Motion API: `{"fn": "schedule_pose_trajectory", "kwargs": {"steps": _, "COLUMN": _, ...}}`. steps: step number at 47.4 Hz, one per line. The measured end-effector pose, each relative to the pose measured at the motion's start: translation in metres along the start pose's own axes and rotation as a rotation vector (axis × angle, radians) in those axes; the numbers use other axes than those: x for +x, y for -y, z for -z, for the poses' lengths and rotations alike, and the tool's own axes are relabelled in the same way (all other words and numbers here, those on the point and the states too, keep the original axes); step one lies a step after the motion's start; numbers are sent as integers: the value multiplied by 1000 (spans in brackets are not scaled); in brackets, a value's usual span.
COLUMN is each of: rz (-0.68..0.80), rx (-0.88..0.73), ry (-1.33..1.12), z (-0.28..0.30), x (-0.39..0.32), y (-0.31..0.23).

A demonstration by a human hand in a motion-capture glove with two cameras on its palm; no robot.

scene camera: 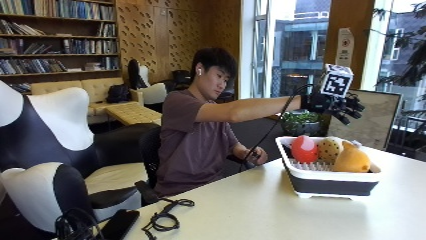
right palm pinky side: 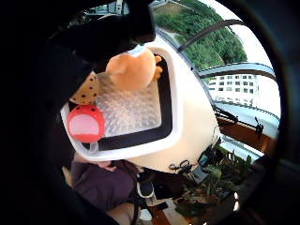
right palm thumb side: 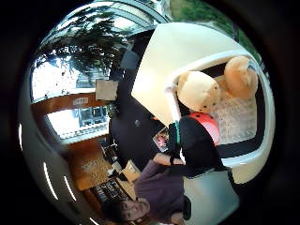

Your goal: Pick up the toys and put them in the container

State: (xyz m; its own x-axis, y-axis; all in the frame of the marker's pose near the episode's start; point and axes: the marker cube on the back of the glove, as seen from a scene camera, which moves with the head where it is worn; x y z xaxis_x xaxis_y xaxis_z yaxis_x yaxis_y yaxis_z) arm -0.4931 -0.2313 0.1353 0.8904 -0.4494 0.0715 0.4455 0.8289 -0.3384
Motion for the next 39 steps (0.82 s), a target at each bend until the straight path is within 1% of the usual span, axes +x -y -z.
{"fn": "schedule_pose_trajectory", "kwargs": {"steps": 3, "rz": -17, "rx": 7, "ry": -38, "z": -1, "x": 3, "y": 0}}
{"fn": "schedule_pose_trajectory", "kwargs": {"steps": 6, "rz": -74, "rx": 22, "ry": -123, "z": 0, "x": 16, "y": -1}}
{"fn": "schedule_pose_trajectory", "kwargs": {"steps": 9, "rz": -64, "rx": 46, "ry": -87, "z": 3, "x": 14, "y": -2}}
{"fn": "schedule_pose_trajectory", "kwargs": {"steps": 10, "rz": -89, "rx": 54, "ry": -134, "z": 3, "x": 19, "y": -3}}
{"fn": "schedule_pose_trajectory", "kwargs": {"steps": 12, "rz": -178, "rx": 74, "ry": -314, "z": 3, "x": 38, "y": -4}}
{"fn": "schedule_pose_trajectory", "kwargs": {"steps": 14, "rz": -214, "rx": 94, "ry": -409, "z": 5, "x": 48, "y": -7}}
{"fn": "schedule_pose_trajectory", "kwargs": {"steps": 16, "rz": -162, "rx": 111, "ry": -331, "z": 6, "x": 41, "y": -10}}
{"fn": "schedule_pose_trajectory", "kwargs": {"steps": 18, "rz": -71, "rx": 123, "ry": -150, "z": 8, "x": 23, "y": -13}}
{"fn": "schedule_pose_trajectory", "kwargs": {"steps": 20, "rz": -23, "rx": 128, "ry": -45, "z": 9, "x": 14, "y": -16}}
{"fn": "schedule_pose_trajectory", "kwargs": {"steps": 25, "rz": 4, "rx": 132, "ry": -60, "z": 10, "x": 26, "y": -25}}
{"fn": "schedule_pose_trajectory", "kwargs": {"steps": 29, "rz": -109, "rx": 132, "ry": -262, "z": 10, "x": 58, "y": -30}}
{"fn": "schedule_pose_trajectory", "kwargs": {"steps": 30, "rz": -110, "rx": 131, "ry": -259, "z": 11, "x": 60, "y": -32}}
{"fn": "schedule_pose_trajectory", "kwargs": {"steps": 34, "rz": -14, "rx": 133, "ry": -32, "z": 13, "x": 46, "y": -39}}
{"fn": "schedule_pose_trajectory", "kwargs": {"steps": 39, "rz": 3, "rx": 135, "ry": -8, "z": 17, "x": 52, "y": -46}}
